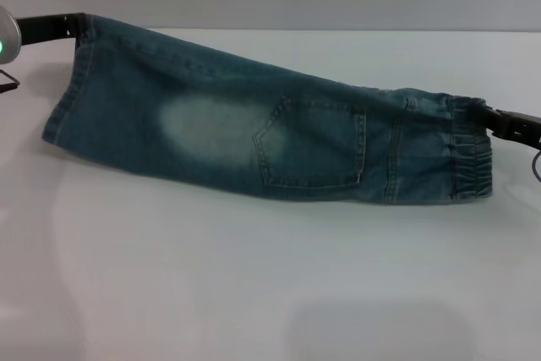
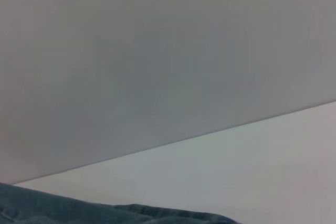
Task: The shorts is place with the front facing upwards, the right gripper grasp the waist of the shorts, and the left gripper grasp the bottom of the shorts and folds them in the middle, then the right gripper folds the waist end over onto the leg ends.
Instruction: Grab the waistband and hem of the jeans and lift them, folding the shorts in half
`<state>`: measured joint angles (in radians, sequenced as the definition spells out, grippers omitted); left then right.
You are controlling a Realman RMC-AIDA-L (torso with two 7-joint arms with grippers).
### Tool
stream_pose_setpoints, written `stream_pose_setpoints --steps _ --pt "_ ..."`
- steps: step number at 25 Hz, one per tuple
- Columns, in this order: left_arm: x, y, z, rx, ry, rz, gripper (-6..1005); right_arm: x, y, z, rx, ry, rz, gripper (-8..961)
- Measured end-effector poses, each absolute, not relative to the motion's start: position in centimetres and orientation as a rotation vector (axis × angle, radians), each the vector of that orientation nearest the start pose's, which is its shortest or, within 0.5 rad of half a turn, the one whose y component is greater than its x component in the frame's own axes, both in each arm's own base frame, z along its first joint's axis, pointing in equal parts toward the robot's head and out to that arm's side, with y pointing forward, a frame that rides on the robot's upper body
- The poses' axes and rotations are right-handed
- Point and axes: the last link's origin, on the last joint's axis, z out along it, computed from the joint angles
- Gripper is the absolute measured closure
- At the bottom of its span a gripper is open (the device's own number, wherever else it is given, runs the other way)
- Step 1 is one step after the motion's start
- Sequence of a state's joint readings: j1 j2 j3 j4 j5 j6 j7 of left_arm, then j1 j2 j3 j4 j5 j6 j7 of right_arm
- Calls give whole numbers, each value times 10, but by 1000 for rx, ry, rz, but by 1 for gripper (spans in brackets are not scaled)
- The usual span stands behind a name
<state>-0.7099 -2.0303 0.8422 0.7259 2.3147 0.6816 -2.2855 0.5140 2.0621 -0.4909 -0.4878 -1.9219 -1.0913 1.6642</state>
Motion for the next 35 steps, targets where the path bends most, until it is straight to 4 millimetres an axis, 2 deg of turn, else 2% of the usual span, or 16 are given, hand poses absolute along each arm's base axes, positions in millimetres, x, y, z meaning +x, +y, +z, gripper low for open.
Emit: stream_pose_setpoints --steps 16,23,24,31,35 --pt "-275 461 46 -1882 -1094 -276 983 335 363 13 -2003 1295 720 937" --pt "-275 462 45 -1874 -1062 -269 787 333 365 13 -2003 1290 727 936" --pt "-275 462 45 -1872 -1061 -270 756 333 365 15 -1992 1292 740 764" --pt "-274 461 42 -1885 -1051 -261 533 335 364 18 -1969 1295 765 541" --pt "-272 461 41 -1894 -1043 -255 400 336 363 18 -1973 1300 766 506"
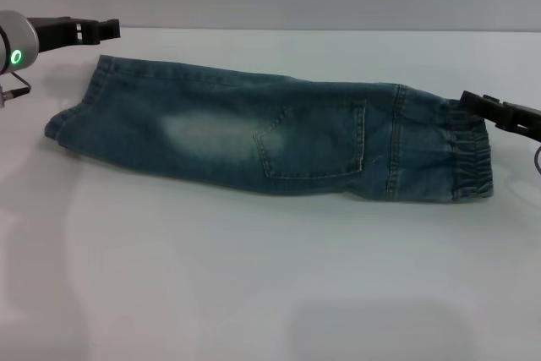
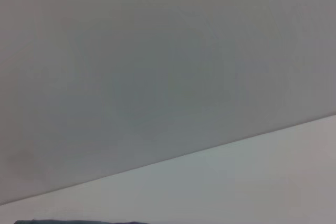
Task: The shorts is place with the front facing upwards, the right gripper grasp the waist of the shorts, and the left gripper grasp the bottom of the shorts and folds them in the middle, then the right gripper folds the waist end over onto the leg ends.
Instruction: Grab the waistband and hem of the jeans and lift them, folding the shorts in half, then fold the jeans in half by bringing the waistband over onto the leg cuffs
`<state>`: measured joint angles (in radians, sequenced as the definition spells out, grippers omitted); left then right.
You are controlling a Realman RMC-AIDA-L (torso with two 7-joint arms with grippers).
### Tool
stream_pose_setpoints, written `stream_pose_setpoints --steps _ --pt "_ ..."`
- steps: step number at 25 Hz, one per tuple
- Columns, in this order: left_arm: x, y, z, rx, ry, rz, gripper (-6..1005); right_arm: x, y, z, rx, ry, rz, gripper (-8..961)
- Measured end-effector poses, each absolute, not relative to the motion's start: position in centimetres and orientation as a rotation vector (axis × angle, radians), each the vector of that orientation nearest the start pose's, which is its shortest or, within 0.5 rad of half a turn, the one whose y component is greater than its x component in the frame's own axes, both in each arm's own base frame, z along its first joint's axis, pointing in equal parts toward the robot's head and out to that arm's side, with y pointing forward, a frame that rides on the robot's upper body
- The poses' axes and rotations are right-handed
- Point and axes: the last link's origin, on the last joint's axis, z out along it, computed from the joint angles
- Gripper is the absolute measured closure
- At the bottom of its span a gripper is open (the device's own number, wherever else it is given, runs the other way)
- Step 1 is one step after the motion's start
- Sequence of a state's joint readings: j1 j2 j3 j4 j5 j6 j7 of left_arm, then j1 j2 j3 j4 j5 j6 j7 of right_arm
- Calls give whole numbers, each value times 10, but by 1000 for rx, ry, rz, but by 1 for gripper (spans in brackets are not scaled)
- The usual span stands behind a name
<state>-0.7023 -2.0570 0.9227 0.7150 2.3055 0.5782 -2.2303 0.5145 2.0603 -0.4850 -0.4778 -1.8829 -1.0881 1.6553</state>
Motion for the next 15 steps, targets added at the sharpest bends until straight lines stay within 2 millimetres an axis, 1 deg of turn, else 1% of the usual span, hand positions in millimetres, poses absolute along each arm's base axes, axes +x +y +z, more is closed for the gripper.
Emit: stream_pose_setpoints --steps 6,11,14,15 --pt "-269 462 43 -1898 -1034 -261 151 337 358 23 -1982 1319 786 498" --pt "-264 464 43 -1912 -1032 -272 152 342 352 39 -1989 1307 791 500" --pt "-260 464 42 -1919 -1034 -291 153 346 349 55 -1966 1280 789 500" --pt "-254 465 42 -1928 -1028 -326 153 347 348 60 -1958 1273 790 500"
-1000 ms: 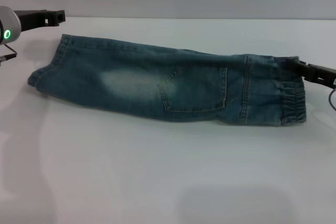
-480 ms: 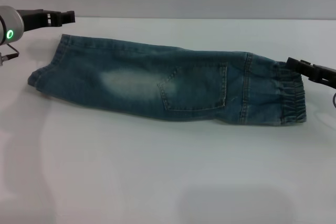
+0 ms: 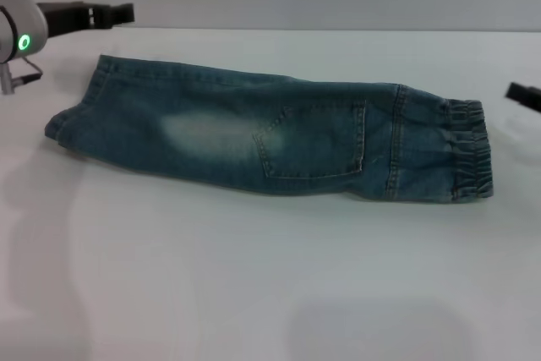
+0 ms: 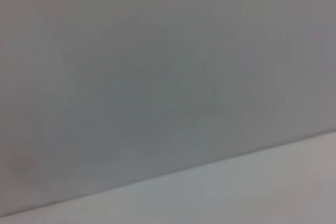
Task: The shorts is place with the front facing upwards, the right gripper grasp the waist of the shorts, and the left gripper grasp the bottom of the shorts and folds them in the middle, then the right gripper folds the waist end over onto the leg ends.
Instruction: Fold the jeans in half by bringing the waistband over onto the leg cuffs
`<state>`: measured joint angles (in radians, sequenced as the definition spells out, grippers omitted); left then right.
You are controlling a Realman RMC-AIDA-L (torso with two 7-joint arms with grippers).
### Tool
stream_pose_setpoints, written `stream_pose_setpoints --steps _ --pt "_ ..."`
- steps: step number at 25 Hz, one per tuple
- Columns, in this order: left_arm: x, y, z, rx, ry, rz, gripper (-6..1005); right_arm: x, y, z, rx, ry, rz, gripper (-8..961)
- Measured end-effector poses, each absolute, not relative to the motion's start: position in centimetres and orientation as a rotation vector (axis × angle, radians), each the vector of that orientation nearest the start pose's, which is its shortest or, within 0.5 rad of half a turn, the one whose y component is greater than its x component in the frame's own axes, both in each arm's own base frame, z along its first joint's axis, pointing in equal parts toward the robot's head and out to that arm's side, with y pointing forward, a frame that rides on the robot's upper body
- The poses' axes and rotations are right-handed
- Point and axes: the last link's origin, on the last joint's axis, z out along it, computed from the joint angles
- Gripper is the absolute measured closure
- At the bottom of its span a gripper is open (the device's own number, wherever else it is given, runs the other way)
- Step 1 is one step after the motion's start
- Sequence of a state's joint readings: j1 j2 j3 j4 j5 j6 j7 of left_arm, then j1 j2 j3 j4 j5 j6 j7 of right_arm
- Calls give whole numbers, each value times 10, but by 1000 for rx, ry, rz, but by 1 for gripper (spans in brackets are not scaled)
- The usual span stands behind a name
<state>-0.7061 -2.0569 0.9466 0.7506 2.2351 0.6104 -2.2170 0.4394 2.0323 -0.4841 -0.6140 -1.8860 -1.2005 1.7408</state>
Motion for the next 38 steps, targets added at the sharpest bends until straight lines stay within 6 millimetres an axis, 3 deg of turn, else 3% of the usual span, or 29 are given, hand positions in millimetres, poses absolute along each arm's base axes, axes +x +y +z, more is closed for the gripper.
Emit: stream_pose_setpoints --steps 9,14,18,24,31,38 --pt "-236 463 46 -1968 -964 -545 154 350 337 105 -1836 1067 895 501" --pt "-225 449 53 -1989 -870 -836 156 342 326 123 -1784 817 997 501" --pt "-223 437 61 -1937 -786 -1056 155 341 323 128 -1751 748 1007 501" --pt "-237 414 69 -1722 -631 -1301 155 350 321 145 -1641 759 1023 502" --pt "-247 400 63 -1620 -481 -1276 156 354 323 162 -1607 831 1064 502" --pt "-254 389 54 -1606 -437 -1237 155 345 345 176 -1774 1104 930 503"
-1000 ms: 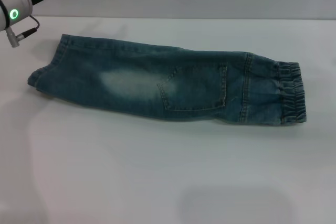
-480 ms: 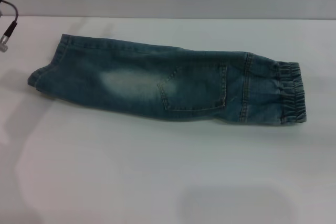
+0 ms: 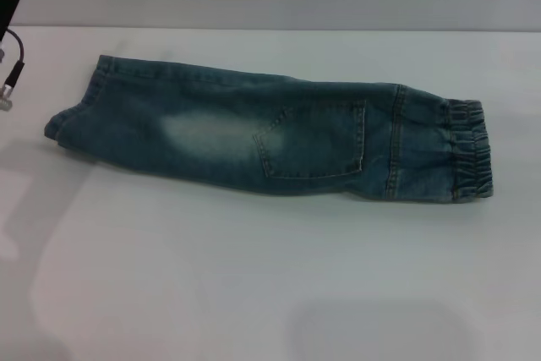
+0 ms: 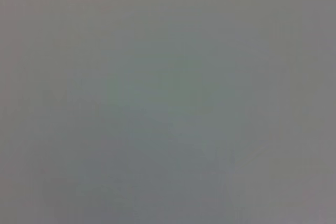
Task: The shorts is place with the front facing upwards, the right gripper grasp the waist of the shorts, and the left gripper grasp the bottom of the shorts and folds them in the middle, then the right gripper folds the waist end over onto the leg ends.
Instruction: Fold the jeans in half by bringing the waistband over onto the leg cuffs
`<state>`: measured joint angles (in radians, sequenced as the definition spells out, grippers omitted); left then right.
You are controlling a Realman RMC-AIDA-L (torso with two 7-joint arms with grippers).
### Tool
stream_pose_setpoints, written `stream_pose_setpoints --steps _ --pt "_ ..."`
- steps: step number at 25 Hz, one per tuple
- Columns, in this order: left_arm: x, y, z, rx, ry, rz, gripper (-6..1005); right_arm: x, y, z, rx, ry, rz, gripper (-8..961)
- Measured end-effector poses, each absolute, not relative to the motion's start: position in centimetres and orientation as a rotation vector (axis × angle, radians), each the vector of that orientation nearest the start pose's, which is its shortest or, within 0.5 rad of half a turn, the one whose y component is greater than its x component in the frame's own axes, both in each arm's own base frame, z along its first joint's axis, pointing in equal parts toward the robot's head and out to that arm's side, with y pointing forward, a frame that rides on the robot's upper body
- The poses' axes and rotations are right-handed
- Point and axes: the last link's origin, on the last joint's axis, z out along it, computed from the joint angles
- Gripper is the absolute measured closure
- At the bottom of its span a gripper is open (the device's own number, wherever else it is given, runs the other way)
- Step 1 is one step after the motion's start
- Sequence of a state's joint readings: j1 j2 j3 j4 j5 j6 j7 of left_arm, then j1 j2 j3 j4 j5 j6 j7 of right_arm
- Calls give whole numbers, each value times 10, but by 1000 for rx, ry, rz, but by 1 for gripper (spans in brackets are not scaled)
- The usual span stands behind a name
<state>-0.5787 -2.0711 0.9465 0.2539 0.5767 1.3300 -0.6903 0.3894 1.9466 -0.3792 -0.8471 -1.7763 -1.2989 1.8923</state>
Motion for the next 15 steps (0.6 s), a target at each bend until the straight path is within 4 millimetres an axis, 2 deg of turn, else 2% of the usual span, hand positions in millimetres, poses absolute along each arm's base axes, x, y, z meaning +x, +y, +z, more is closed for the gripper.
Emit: stream_pose_setpoints --steps 3,8,11,15 --pt "-257 387 50 -1608 -450 -1226 155 330 355 178 -1894 1203 795 503" --pt "-258 386 47 -1624 -427 -1196 156 300 372 169 -2094 1321 608 500" --pt "-257 385 46 -1633 -419 -1195 155 283 377 157 -2220 1356 554 501" --pt "-256 383 46 -1632 -383 -1183 155 276 380 135 -2311 1424 439 501"
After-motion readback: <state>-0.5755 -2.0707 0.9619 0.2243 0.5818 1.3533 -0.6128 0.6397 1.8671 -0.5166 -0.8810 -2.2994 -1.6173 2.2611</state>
